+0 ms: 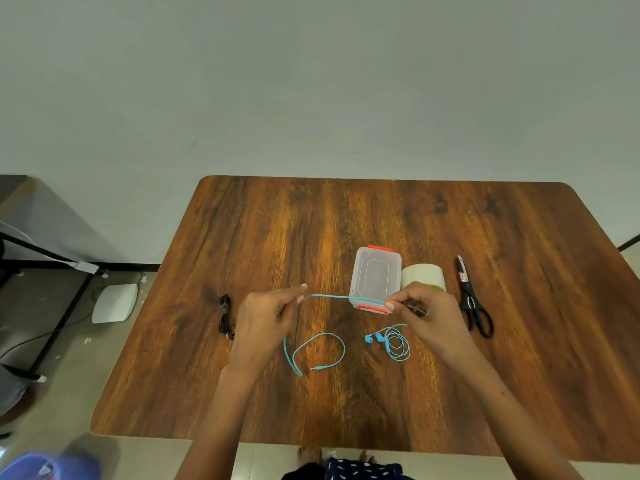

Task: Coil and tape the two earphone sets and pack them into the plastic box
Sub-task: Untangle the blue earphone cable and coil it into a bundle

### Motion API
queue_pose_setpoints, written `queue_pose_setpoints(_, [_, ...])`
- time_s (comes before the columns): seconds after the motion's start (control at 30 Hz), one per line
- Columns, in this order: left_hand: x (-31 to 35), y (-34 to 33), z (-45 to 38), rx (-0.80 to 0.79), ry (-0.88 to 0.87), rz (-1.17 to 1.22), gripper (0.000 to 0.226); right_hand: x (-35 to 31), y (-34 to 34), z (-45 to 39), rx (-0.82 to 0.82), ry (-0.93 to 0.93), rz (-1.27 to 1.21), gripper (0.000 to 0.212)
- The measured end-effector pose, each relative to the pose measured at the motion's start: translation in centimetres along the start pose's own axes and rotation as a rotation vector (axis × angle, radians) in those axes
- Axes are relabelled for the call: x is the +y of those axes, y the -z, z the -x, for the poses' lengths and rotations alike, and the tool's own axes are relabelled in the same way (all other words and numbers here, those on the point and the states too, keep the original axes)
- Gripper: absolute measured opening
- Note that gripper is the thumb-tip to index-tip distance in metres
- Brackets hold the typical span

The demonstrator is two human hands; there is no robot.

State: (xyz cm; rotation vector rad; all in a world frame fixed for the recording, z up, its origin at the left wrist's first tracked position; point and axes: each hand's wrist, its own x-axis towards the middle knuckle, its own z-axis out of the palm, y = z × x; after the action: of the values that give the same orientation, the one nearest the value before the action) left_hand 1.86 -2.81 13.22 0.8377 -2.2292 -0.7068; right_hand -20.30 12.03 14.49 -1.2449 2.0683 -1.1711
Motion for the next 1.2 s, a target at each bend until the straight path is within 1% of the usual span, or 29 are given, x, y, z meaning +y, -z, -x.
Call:
queue_pose_setpoints(0.03, [0.0,0.0,0.0,0.007,0.013,-0.021,0.027,-0.2,0.0,-0.1,0.008,0.015,0.018,0.006])
queue_pose_setpoints(0.1, [0.4,-0.1,-0.2,-0.020,-0.005,0.039,0.036,-0.7,-0.4,-0.3,0.010,0.063,0.043,0.004])
queue_pose_setpoints(0.17, [1.6,-0.6,-0.6,-0.135,-0.046,0.136,0.041,-1.4,-1.1,-0.4,-0.013,0.121,0.063,0.002])
queue_pose_setpoints(0.23, [3.0,-1.6,-0.8,-0.235,-0.095,0.159,0.038,-2.0,-2.0,-0.5,-0.037,0.163,0.057,0.001])
queue_pose_setpoints(0.27, [3.6,-2.1,-0.7,-0.250,-0.117,0.165,0.033,-2.2,-2.4,-0.6,-0.041,0.172,0.037,0.001])
queue_pose_setpoints(0.33, [4.1,-2.7,-0.6,-0.221,-0.130,0.173,0.023,-2.4,-2.8,-0.6,-0.047,0.158,-0.026,0.006])
queue_pose_setpoints(0.43, [3.8,-2.5,-0.9,-0.166,-0.135,0.138,0.017,-2.4,-3.0,-0.4,-0.073,0.104,-0.131,0.017])
queue_pose_setpoints(0.5, [2.9,-1.9,-1.0,-0.108,-0.131,0.118,0.014,-1.8,-2.6,-0.2,-0.059,0.070,-0.144,0.014])
queue_pose_setpoints(0.6, [0.9,-0.9,-0.8,0.016,-0.050,0.141,0.014,-0.3,-1.0,0.0,-0.019,0.016,-0.126,0.005])
queue_pose_setpoints(0.67, [-0.1,-0.4,-0.4,0.038,-0.024,0.144,0.018,0.5,-0.1,0.2,-0.016,-0.006,-0.104,0.005])
queue_pose_setpoints(0.73, [-0.4,-0.4,0.0,0.026,-0.037,0.124,0.021,0.7,0.0,0.4,-0.026,0.000,-0.068,0.004])
queue_pose_setpoints(0.9, [-0.4,-0.7,0.3,0.032,-0.041,0.134,0.020,0.5,-0.5,0.4,0.002,0.010,-0.052,0.002])
queue_pose_setpoints(0.97, [-0.5,-0.6,0.4,0.017,-0.039,0.132,0.021,0.4,-0.5,0.4,0.006,0.014,-0.041,0.006])
queue_pose_setpoints(1.07, [-0.6,-0.6,0.4,-0.079,0.049,0.018,0.031,0.2,-0.5,0.1,0.019,0.044,-0.006,0.004])
queue_pose_setpoints(1.13, [-0.4,-0.6,0.3,-0.113,0.067,-0.038,0.042,-0.1,-0.5,-0.1,0.021,0.096,0.039,0.001])
queue_pose_setpoints(1.2, [0.2,-0.6,0.1,-0.166,0.033,0.022,0.044,-0.7,-0.7,-0.2,0.019,0.156,0.081,0.002])
